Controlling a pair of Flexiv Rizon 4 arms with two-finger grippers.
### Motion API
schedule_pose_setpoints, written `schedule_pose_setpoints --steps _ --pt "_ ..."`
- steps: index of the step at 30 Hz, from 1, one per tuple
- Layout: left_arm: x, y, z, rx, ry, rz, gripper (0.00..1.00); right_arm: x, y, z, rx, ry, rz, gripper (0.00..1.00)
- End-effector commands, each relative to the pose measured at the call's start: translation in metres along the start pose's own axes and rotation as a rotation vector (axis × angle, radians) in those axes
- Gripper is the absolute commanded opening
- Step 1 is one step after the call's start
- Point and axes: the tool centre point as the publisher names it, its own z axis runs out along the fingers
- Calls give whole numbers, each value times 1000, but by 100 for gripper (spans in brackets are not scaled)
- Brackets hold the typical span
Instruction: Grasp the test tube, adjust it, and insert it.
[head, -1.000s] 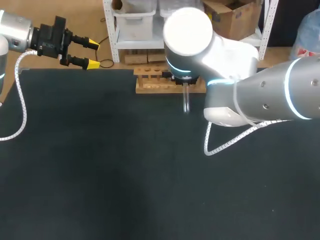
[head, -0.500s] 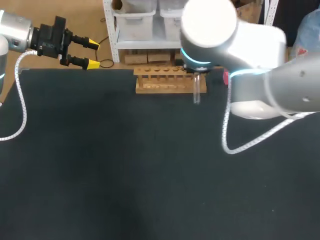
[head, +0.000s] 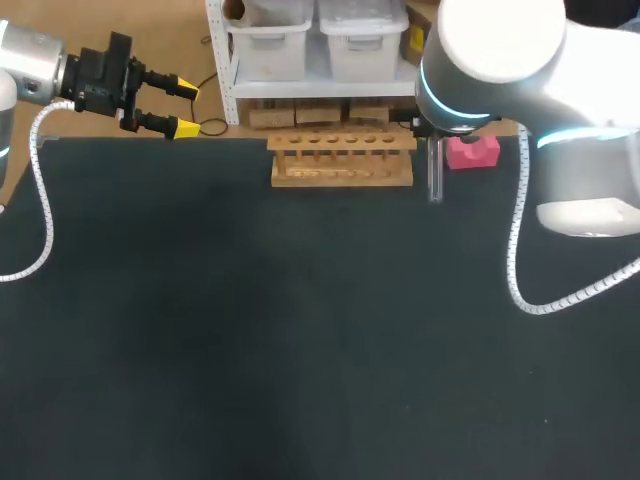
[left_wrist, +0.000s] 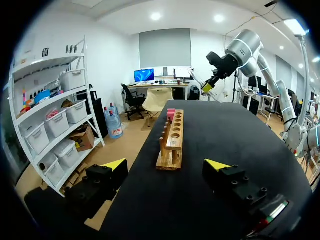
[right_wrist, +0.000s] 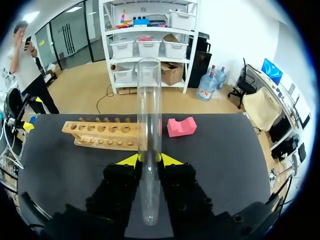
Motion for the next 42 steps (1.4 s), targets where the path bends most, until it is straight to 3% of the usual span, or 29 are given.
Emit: schedule_pose_setpoints --steps 1,20,32,42 --pt "0 -1 0 -2 0 2 100 4 -1 -6 0 -14 0 0" --pt "0 -1 0 -2 0 2 100 -2 0 -9 9 -31 -3 0" --pt "0 -1 0 -2 0 2 100 -34 10 -15 -58 -193 3 0" --pt "0 -1 0 -2 0 2 100 -70 25 -17 -141 -400 8 0"
